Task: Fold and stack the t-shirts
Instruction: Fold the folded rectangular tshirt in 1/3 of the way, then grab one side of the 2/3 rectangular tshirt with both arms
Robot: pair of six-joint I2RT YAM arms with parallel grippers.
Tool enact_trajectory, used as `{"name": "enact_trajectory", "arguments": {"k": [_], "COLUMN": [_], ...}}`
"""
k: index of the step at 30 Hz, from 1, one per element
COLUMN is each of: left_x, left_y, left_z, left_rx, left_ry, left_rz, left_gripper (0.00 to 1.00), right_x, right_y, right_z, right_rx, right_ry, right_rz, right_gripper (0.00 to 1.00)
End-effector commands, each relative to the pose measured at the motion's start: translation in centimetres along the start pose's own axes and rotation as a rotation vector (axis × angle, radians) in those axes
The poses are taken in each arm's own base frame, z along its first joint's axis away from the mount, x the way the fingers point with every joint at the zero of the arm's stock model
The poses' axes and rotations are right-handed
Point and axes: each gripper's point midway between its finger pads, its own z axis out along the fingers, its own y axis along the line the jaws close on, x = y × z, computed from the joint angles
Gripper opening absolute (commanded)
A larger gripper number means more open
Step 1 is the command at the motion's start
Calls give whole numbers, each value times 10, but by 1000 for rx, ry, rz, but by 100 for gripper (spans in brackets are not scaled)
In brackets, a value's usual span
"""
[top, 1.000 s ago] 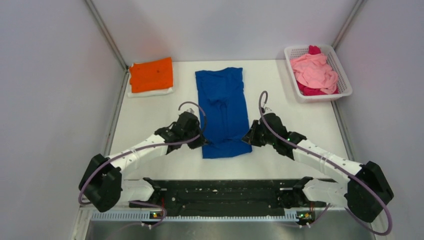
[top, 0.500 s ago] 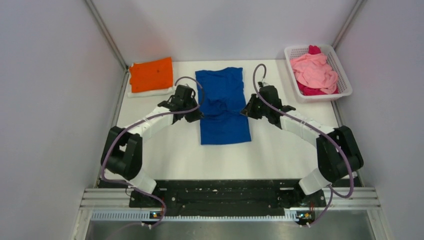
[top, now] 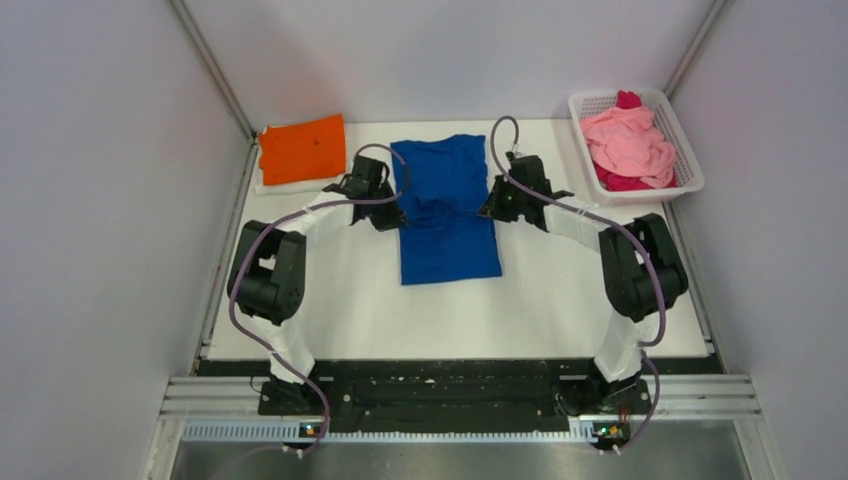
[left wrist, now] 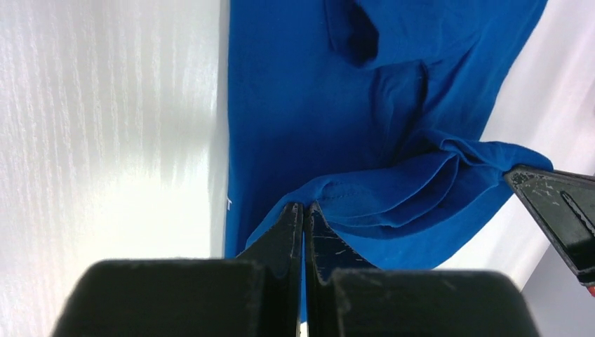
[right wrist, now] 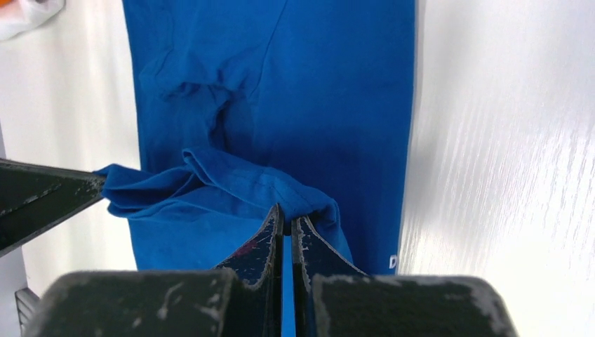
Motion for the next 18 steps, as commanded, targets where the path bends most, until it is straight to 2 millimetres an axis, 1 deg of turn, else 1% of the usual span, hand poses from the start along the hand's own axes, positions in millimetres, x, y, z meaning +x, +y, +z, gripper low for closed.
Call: {"name": "enact_trajectory", "arguments": {"k": [1,5,6,7,8,10,11,12,13,15,16,17,18], "left_x": [-25,-30,-32,-36,-41,-55,-61,-65,-68,-67,-63,-55,-47], "left_y": [-5,-1,-1,-2,-3,-6,-9,-12,-16,-21,-21,-19,-16], "left_z": [4,14,16,15,13,2,-5,-12,-21,-34,-39,-44,-45], "left_rx": [21,24,24,30,35,39,45,54,68,95,109,121,123], "left_ry": [-49,-29,-29,-31,-37,-75,-101,-123,-144,-165,-167,-156,-145], "left_rz": [7,-13,-19,-24,-32,-46,-43,-35,-27,-16,-13,-12,-12], "left_gripper": [0,1,6,16,38,74,95,98,99,99,99,99,99], "right_x": [-32,-34,-35,-38,-43,-50,-54,-57,-60,-60,-57,-57,-48], "right_y": [0,-6,-8,-10,-10,-13,-12,-12,-10,-8,-9,-6,-9], "right_z": [12,22,25,27,28,27,24,20,14,3,-2,-10,-13], "right_rx": [-22,-13,-8,-4,-4,13,21,27,23,19,21,13,15], "right_ry": [-56,-52,-53,-56,-60,-61,-67,-76,-89,-108,-111,-121,-105], "right_rz": [-24,-19,-17,-17,-19,-16,-21,-31,-38,-51,-55,-59,-56], "right_gripper": [0,0,5,23,43,68,77,83,86,96,98,99,99]}}
